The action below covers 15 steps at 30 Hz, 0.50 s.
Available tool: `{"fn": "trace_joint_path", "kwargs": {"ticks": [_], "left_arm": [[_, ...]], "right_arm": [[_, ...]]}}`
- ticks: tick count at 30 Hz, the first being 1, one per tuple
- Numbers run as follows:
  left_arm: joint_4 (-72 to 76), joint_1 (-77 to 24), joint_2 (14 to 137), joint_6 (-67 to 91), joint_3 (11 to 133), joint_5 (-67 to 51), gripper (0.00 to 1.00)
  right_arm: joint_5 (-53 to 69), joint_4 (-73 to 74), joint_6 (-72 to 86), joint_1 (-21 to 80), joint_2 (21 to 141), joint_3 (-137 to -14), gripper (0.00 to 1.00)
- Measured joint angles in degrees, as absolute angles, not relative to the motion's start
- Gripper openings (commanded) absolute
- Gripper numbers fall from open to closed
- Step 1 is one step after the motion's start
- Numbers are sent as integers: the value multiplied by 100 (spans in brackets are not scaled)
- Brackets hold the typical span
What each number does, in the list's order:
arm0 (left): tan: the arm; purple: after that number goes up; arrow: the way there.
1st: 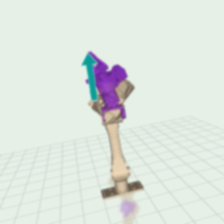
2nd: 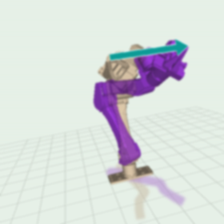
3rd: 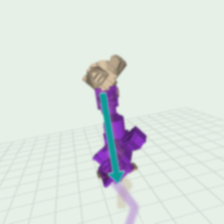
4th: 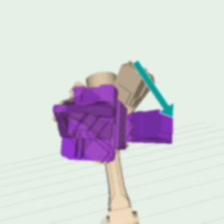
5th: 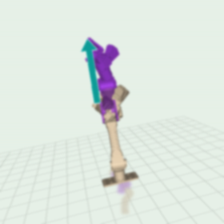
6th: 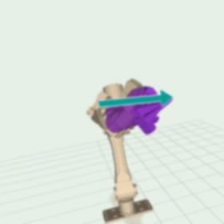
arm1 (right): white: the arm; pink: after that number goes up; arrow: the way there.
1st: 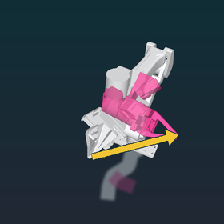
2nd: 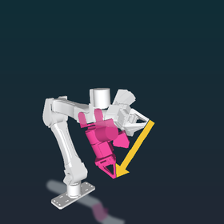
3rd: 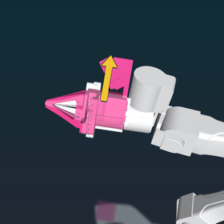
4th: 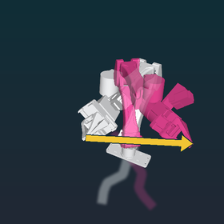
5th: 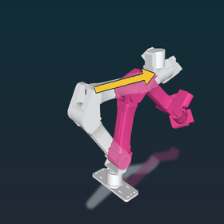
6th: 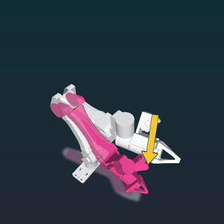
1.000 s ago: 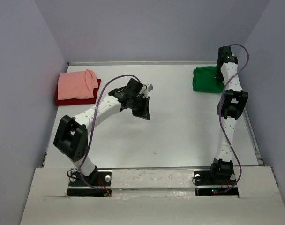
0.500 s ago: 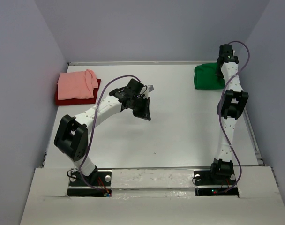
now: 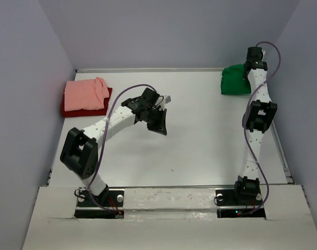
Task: Fold and stack the t-shirts
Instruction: Neatly place the folded tshirt to the corner
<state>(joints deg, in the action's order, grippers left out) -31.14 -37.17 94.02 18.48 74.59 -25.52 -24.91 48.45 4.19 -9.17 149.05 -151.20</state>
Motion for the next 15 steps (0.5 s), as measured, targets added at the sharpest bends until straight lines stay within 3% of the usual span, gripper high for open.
{"fn": "trace_joint_path", "kwargs": {"ticks": [10, 12, 14, 15], "left_arm": [[-3415, -3717, 9421, 1708, 7485, -2556, 2], [-3465, -3717, 9445, 1686, 7524, -2556, 2], [-3524, -3717, 9467, 1671, 7575, -2569, 2], [-3548, -3717, 9474, 1662, 7594, -2580, 2]], "right_arm": [[-2532, 4674, 268, -1074, 15270, -15294, 0], [-2556, 4626, 226, -1083, 15338, -15297, 8], [-2565, 4593, 185, -1109, 15377, -15297, 26], [-2563, 4582, 152, -1116, 15382, -15297, 48]]}}
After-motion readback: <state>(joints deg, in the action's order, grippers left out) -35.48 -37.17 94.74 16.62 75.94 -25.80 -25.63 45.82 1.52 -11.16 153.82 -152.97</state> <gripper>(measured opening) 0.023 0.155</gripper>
